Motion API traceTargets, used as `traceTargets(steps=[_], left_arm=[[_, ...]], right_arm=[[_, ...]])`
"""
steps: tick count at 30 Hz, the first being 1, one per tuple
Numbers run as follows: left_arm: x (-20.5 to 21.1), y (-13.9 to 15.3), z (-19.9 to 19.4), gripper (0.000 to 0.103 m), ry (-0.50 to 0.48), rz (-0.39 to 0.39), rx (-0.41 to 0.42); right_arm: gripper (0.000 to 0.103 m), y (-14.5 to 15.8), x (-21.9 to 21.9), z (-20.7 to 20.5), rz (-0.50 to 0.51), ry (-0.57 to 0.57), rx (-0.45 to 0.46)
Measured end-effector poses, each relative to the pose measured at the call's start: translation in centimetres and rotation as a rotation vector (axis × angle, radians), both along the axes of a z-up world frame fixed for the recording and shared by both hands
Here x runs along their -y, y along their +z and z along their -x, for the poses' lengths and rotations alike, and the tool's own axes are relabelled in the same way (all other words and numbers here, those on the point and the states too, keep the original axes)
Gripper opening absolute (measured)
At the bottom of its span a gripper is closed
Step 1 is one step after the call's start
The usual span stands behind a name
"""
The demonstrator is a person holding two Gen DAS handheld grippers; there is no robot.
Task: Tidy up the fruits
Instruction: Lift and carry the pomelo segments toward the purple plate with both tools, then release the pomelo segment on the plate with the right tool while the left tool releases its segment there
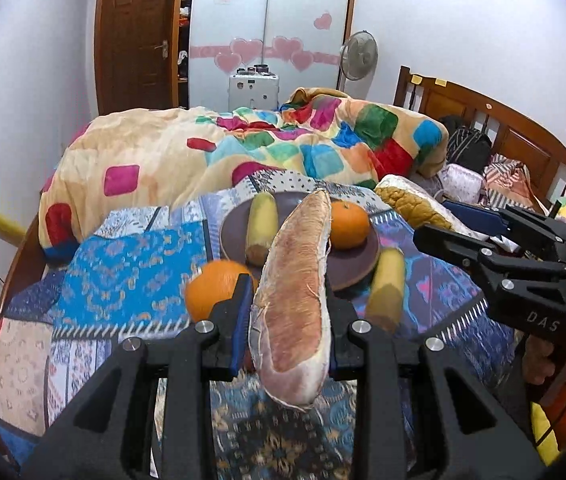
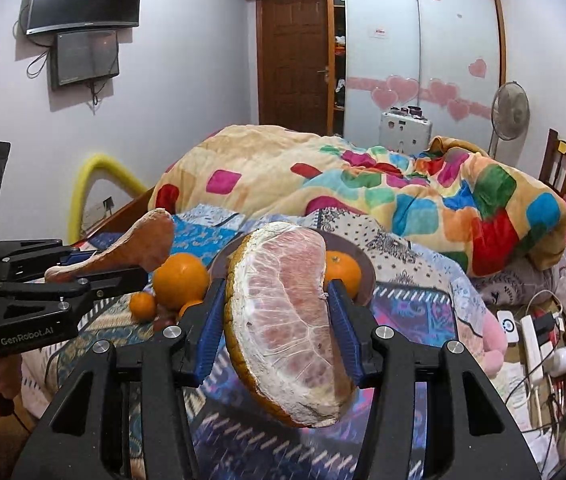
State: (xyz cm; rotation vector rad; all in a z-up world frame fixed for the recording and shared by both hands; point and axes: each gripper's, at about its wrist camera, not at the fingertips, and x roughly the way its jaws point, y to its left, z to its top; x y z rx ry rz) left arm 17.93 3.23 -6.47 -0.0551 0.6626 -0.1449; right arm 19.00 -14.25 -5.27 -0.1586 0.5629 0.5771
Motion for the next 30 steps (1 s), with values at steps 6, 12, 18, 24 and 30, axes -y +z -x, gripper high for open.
traceTargets(steps=[6, 12, 18, 24, 30], left_arm=[[-0.3, 0.0, -2.8, 0.03, 0.013, -0.029, 0.007], [-1.2, -0.7, -5.5, 0.03, 0.025, -0.022, -0.01], [-2.4, -2.0, -7.7, 0.03, 0.035, -0.006, -0.055], [-3.0, -2.9, -9.1, 0.03, 0.038, -0.004, -0.079], [-2.7, -3.3, -9.8, 0.03, 0.034, 0.0, -0.101]], right_arm=[[0.047, 0.5, -1.0, -1.8, -0.004, 0.0, 0.016], [0.047, -0.2, -2.5, -4.5, 0.015, -0.026, -0.005], [0.047, -1.8, -4.0, -7.3, 0.051, -0.036, -0.057], [0.048, -2.7, -5.0, -9.8, 0.039, -0.035, -0.135], [0.052, -2.1, -4.9, -10.5, 0.008, -0.044, -0.151]])
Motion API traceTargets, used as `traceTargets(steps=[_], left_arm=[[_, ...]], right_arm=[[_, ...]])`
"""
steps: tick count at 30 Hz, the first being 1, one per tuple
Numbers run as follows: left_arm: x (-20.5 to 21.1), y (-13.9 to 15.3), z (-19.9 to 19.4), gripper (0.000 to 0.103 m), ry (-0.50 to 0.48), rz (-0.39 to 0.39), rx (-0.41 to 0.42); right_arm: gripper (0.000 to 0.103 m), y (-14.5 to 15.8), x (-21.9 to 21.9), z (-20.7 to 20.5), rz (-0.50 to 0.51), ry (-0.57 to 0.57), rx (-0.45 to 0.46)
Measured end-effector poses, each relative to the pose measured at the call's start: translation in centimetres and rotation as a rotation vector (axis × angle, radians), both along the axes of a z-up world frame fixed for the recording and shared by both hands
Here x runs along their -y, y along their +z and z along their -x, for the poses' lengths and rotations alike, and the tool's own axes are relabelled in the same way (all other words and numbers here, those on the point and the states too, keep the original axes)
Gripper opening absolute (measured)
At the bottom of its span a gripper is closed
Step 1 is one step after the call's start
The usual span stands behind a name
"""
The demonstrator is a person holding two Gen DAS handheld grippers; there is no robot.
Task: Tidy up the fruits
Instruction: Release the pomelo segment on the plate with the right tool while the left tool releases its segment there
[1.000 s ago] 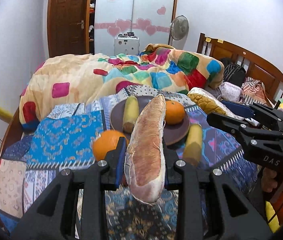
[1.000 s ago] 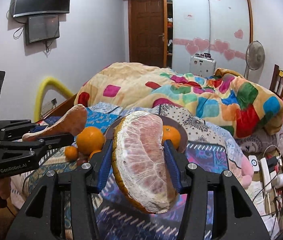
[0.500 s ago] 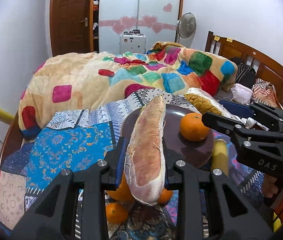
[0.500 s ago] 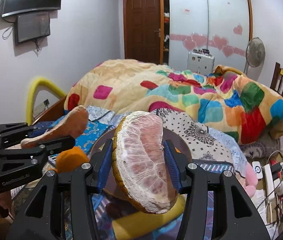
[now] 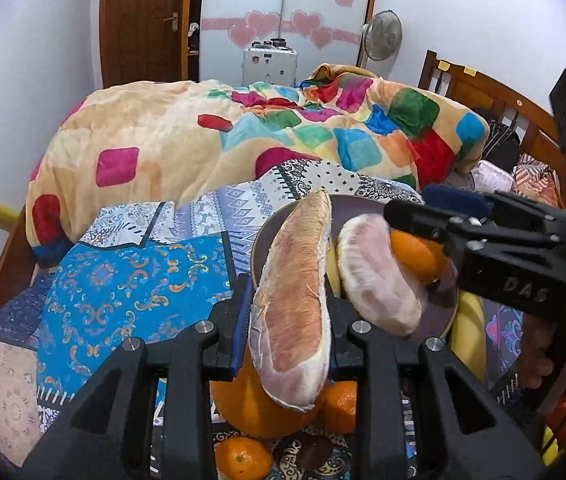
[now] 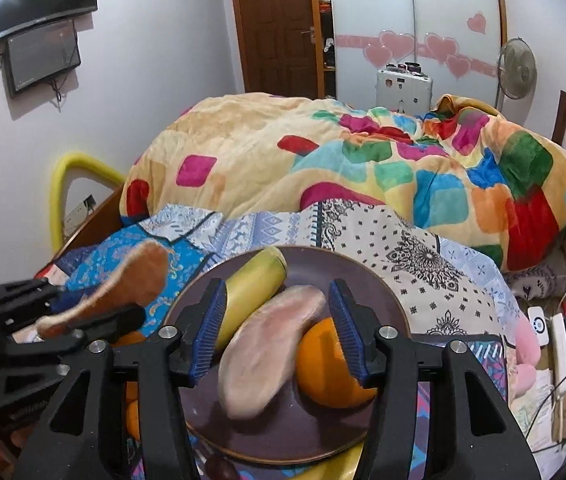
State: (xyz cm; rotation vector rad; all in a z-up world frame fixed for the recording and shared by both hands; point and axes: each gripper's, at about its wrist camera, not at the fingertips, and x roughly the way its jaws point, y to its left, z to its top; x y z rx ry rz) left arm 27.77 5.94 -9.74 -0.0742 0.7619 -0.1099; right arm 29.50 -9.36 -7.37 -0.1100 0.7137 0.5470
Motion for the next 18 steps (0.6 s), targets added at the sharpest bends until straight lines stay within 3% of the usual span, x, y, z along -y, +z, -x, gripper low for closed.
traceTargets(steps=[7, 18], left_arm=[[1.6, 1.0, -0.5, 0.03, -0.024, -0.001, 0.007], [5.3, 1.4, -3.5, 0.03, -0.024, -0.075, -0.005]], right_arm=[[0.055, 0.5, 1.3, 1.1, 0.048, -0.001, 0.055], [0.055, 0.4, 4.8, 2.3, 0.073, -0.017, 0.094]])
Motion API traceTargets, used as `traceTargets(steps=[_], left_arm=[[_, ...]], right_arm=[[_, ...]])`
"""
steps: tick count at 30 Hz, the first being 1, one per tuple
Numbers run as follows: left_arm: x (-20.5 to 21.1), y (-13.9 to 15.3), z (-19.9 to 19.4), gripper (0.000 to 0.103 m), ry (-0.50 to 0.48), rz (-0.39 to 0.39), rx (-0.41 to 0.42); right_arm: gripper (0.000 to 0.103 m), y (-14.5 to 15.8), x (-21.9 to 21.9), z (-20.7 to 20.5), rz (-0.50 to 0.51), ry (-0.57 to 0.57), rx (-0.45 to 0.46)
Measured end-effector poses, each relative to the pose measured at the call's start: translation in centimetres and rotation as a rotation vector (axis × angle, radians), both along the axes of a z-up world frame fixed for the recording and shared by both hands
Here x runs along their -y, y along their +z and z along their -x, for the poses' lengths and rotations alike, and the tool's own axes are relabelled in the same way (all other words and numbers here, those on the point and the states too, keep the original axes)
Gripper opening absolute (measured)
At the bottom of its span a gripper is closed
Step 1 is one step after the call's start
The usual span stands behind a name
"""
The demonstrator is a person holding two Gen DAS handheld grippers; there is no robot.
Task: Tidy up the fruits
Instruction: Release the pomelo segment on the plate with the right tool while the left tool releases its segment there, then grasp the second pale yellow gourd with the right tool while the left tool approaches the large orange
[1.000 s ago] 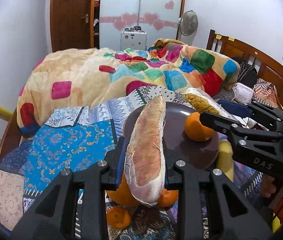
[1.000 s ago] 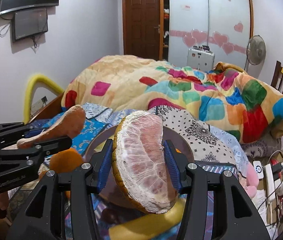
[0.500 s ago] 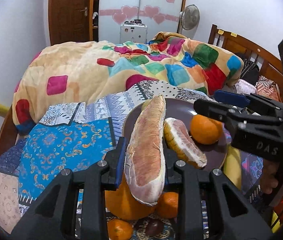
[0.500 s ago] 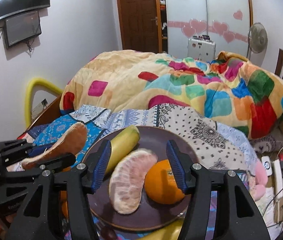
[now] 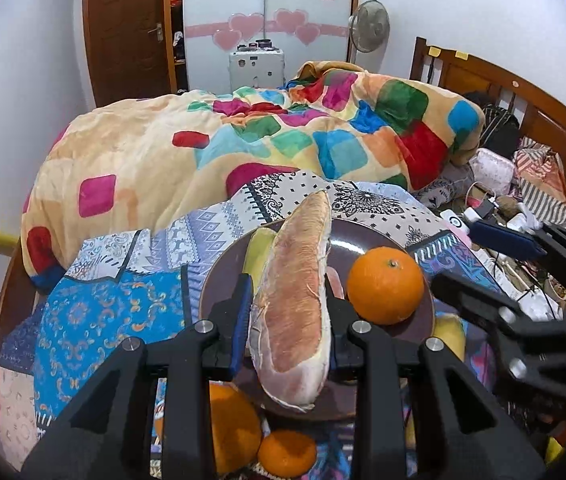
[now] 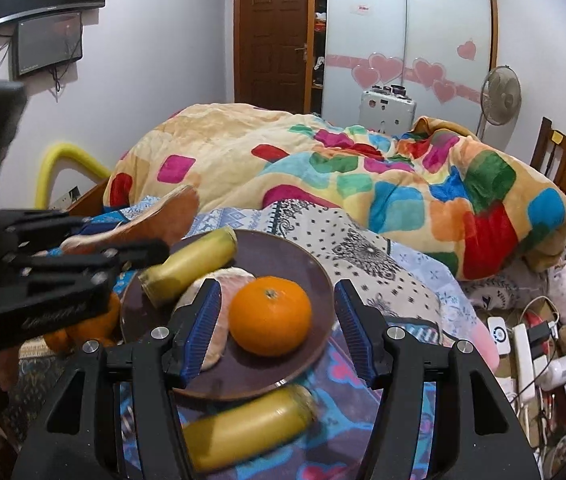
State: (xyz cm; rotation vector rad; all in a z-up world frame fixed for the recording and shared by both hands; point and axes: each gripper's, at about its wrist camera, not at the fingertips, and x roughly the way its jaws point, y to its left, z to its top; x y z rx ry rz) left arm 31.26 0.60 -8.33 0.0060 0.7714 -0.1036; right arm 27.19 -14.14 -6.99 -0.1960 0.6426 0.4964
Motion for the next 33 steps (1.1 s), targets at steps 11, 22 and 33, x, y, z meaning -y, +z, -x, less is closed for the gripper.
traceTargets(steps=[11, 22, 33], left_arm=[[1.6, 0.2, 1.0, 0.045, -0.046, -0.032, -0.013], [-2.7, 0.6, 5.8, 0.048, 0.006, -0.019, -0.013], [-5.5, -2.3, 7.9, 0.077, 0.065, -0.01, -0.059]], right_arm=[[0.058, -0.9, 1.3, 2.4, 0.031, 0.026, 0.002], [0.076, -3.3, 0.1, 4.6, 0.057, 0.048, -0.016], [0.08, -5.1, -1.5, 5.2, 0.113, 0.066, -0.062]])
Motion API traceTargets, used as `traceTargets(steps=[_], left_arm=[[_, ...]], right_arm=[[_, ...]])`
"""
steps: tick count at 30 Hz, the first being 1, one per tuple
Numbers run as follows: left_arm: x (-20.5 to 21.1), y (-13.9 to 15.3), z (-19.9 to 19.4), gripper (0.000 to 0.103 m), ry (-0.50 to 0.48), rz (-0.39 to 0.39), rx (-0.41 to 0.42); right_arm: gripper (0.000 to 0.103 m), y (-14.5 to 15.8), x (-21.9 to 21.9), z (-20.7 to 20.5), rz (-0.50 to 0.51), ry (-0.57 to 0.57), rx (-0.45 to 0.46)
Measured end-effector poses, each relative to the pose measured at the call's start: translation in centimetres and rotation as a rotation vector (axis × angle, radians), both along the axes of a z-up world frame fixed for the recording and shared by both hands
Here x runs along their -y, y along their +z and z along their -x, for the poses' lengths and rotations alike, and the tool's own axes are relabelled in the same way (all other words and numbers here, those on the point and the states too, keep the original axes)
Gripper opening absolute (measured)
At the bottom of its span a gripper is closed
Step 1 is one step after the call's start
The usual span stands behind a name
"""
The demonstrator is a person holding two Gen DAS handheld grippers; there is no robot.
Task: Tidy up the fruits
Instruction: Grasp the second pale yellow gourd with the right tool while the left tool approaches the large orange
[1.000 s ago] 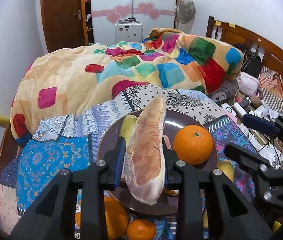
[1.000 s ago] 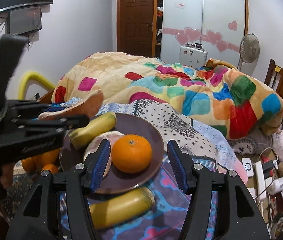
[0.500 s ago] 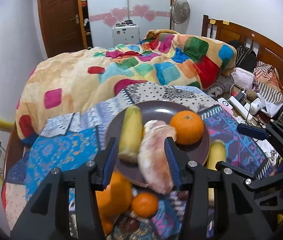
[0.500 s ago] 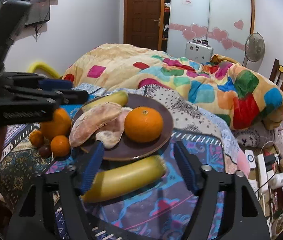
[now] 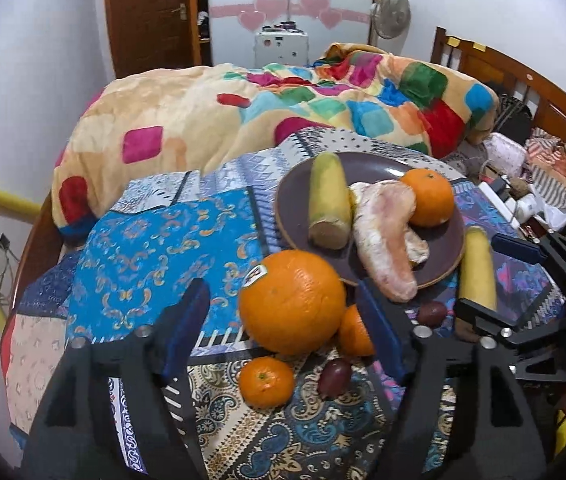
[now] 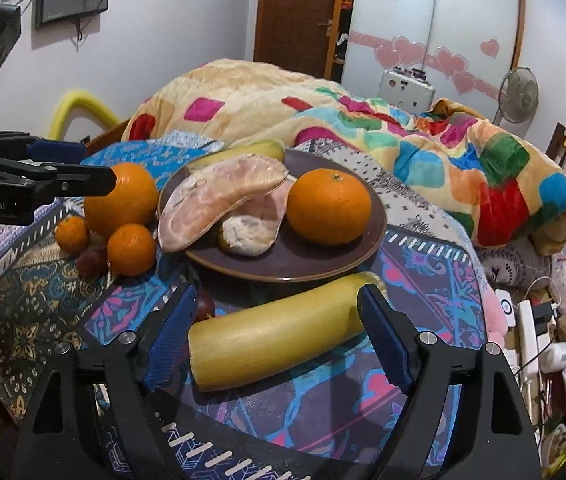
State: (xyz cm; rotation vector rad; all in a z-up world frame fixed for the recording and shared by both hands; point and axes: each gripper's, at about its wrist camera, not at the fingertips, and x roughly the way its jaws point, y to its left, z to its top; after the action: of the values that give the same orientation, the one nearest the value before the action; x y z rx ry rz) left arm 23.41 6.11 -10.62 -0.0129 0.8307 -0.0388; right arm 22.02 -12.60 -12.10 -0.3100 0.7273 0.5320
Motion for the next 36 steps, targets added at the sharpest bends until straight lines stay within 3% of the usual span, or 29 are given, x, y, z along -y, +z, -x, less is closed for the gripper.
traceTargets(steps=[7, 12, 20, 23, 30, 34, 36], left_arm=[[0.1, -1.8, -0.4, 0.077, -0.012, 0.018, -0.048], [0.7, -2.1, -0.3, 0.078, -0.028, -0.017, -0.033], [0.6, -2.2, -0.8, 0.078, -0.026, -0.006, -0.028], [0.8, -2.2, -1.1, 0.082, -0.021, -0.031, -0.018], [0.5, -2.4, -2.1, 0.083, -0.014, -0.016, -0.025], [0.2, -2.6, -2.4, 0.083, -0.019, -0.006, -0.032], [0.1, -2.7, -2.5, 0.079, -0.019, 0.003, -0.036]], right_arm=[[0.078, -0.1, 2.0, 0.4, -0.035, -0.02, -0.045], [0.078, -0.3, 3.4, 0.7, -0.005, -0.043, -0.047], [0.078, 0.1, 5.2, 0.8, 0.043, -0.066, -0.036], [0.078, 0.0, 5.5, 0.2, 0.027, -0.072, -0.053], [0.065, -1.0, 5.2, -2.9, -0.024, -0.112, -0.132], [0.043, -0.7, 5.0, -3.7, -0.042, -0.115, -0.145], [0.042, -0.6, 4.9, -3.6, -0.028, -0.116, -0.131]])
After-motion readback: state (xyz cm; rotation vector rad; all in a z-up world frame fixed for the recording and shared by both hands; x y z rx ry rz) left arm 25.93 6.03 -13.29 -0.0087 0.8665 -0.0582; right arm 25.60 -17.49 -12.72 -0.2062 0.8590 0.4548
